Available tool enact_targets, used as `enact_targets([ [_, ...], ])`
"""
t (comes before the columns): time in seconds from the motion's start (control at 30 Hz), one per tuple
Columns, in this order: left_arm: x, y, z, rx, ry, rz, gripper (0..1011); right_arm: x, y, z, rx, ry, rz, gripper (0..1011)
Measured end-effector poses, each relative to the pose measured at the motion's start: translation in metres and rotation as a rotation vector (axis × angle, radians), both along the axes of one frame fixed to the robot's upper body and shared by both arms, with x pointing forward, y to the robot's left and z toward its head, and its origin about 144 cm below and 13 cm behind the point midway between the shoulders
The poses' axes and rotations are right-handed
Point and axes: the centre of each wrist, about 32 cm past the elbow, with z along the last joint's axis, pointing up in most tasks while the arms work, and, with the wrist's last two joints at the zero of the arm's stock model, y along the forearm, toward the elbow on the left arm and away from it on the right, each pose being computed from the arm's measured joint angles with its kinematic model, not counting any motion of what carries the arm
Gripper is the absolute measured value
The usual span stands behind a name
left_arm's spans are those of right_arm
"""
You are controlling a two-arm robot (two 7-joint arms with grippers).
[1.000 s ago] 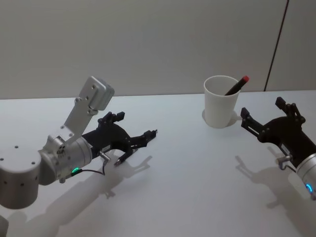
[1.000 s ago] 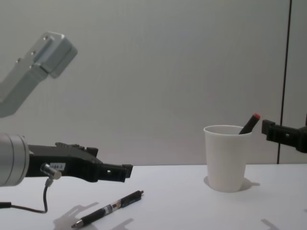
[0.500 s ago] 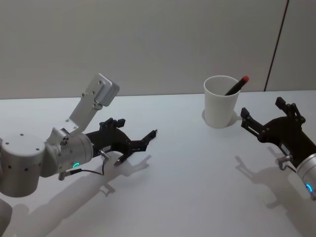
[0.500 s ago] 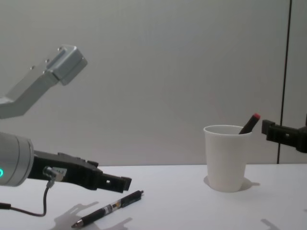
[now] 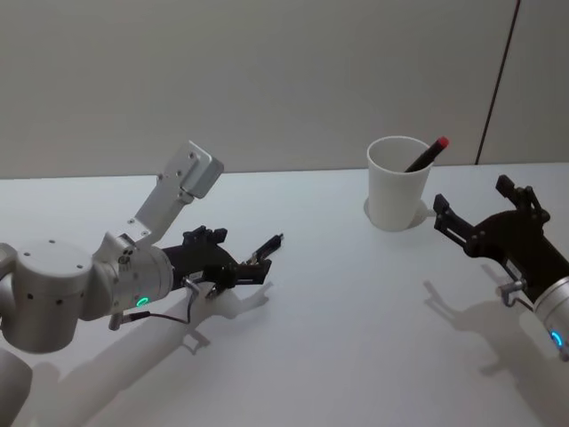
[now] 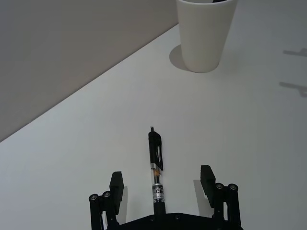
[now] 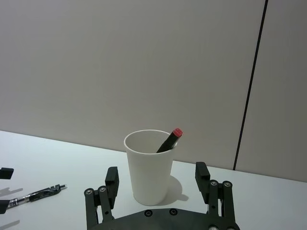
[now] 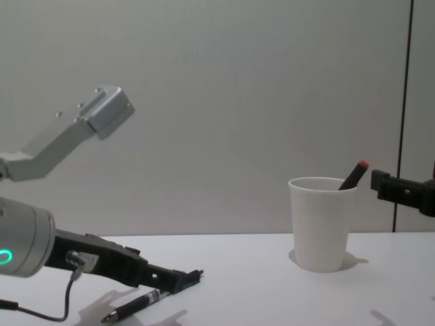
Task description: Place the pen into the pen holder.
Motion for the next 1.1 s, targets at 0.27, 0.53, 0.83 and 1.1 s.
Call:
enact_targets([
  [0.27,0.0006,-0.0026,-0.0037,0.013,0.013,0.006,1001,0.0000,0.0000,0.0000,0.000,0.000,0.000,1002],
  [0.53,0.0021,-0.0041,-0.0062,0.028,0.028,0.013,1001,0.0000,0.0000,0.0000,0.000,0.000,0.000,1002],
  [0.83,0.0044,-0.0038,-0.0067,0.035,0.044,0.014,1001,0.0000,0.0000,0.0000,0.000,0.000,0.000,1002],
  [1.1,0.0060,-0.0034,-0.0062,0.035,0.062,0.016,1001,0.0000,0.0000,0.0000,0.000,0.000,0.000,1002],
])
